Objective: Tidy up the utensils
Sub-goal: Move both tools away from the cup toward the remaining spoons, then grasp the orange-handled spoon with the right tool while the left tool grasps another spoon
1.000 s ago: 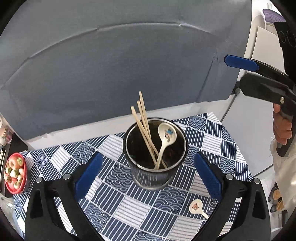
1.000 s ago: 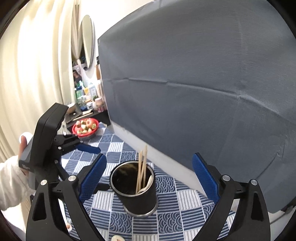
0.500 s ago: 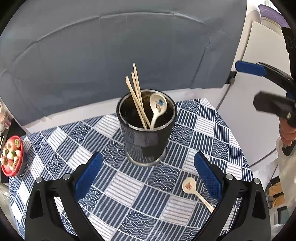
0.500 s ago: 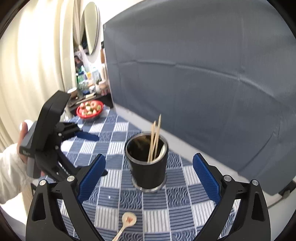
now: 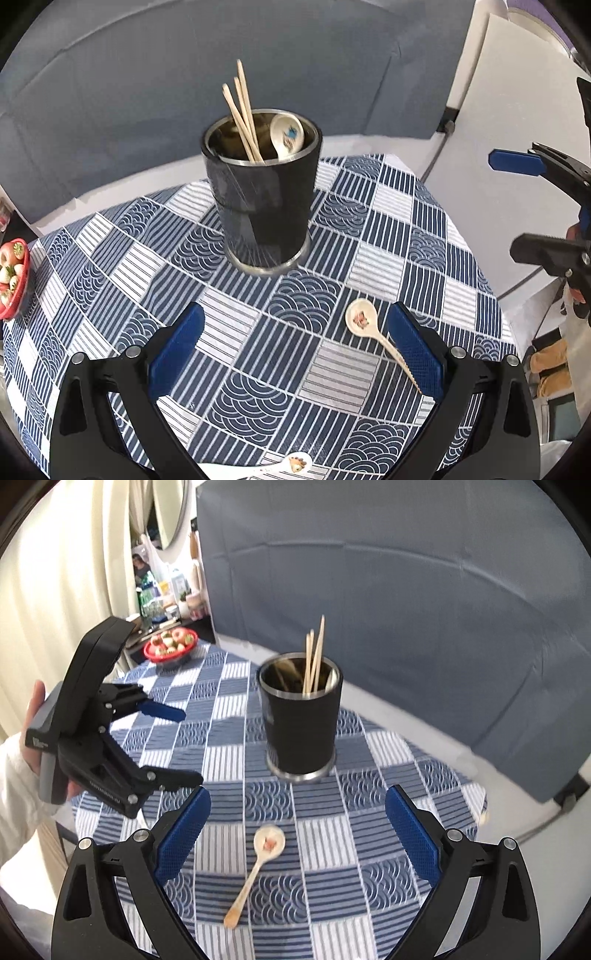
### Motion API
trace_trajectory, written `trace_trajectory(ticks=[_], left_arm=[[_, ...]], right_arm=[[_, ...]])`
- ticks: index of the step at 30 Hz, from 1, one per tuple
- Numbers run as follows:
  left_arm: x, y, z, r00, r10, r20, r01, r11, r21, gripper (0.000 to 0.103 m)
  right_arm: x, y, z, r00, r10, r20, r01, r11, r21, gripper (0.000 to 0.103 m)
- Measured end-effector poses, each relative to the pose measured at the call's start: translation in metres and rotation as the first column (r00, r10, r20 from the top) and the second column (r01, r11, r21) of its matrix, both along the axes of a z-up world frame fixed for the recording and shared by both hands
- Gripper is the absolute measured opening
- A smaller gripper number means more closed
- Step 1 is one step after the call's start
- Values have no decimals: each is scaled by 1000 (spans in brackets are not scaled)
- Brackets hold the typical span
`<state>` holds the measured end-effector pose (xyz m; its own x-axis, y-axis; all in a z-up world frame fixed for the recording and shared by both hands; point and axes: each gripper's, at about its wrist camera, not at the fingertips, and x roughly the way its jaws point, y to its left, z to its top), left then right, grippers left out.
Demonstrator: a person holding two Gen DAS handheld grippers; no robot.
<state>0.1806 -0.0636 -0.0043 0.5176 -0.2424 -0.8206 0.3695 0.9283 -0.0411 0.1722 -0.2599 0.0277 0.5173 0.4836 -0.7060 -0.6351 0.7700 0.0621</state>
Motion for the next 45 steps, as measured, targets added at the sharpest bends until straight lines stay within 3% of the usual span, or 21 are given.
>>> trace_trajectory(ticks=[14,24,27,31,36,38,39,43,45], left_arm=[[13,-26,-56,989,-104,-104,106,994,12,97],[36,-50,-89,956,-241,-170,250,968,34,97],[42,-56,-96,943,-276,-189,287,957,38,97],[49,-64,-105,925,-315,-214,332,942,49,97],[57,-70,-116,901,-346,-261,373,926,62,96],[60,-72,-118,893,-357,-274,387,920,62,93],[61,-74,-119,887,-366,-281,397,916,58,88],[60,-81,-122,861,-410,-300,450,890,77,75],[56,-86,-124,848,-437,-301,483,870,97,74]], right_arm=[[-29,-11,-52,993,-70,-97,64,996,-62,91],[-37,-9,-102,958,-206,-200,212,977,5,91],[-43,-7,-115,945,-269,-188,270,963,-19,91],[-48,4,-130,948,-271,-165,264,963,-59,91],[-47,14,-146,932,-279,-231,270,960,-69,89],[-48,17,-154,926,-280,-254,271,960,-71,81],[-48,19,-157,924,-282,-259,270,959,-80,70],[-53,23,-170,908,-291,-300,279,957,-83,58],[-57,25,-172,907,-303,-294,288,953,-96,53]])
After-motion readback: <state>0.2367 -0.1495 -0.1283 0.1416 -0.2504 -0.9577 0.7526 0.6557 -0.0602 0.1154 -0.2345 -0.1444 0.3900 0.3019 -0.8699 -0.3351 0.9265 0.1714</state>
